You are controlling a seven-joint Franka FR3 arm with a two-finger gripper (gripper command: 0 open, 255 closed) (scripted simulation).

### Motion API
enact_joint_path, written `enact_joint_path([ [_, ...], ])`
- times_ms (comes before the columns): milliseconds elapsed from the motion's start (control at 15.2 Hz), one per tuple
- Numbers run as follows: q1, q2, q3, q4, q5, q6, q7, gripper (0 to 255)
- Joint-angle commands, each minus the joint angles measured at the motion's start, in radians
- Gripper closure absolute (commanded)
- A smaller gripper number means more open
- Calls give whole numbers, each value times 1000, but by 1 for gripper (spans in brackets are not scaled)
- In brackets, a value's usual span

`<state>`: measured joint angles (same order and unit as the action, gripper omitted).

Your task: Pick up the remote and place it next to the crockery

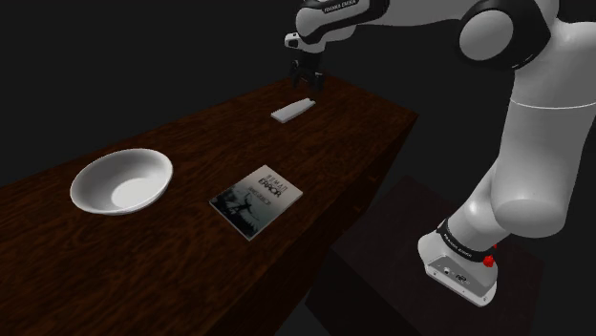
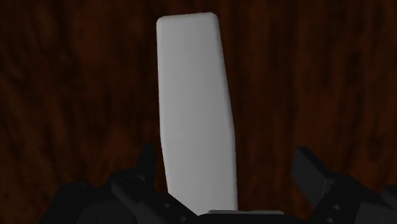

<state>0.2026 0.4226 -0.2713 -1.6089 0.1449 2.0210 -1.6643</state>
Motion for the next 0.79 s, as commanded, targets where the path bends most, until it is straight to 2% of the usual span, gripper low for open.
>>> enact_joint_path([
  [0, -5, 65, 20, 57, -4, -4, -69, 0],
  [66, -6, 86, 27, 77, -6, -6, -87, 0],
  [528, -8, 121, 33, 35, 4, 70, -94, 0],
  [726, -8, 125, 34, 32, 5, 76, -95, 0],
])
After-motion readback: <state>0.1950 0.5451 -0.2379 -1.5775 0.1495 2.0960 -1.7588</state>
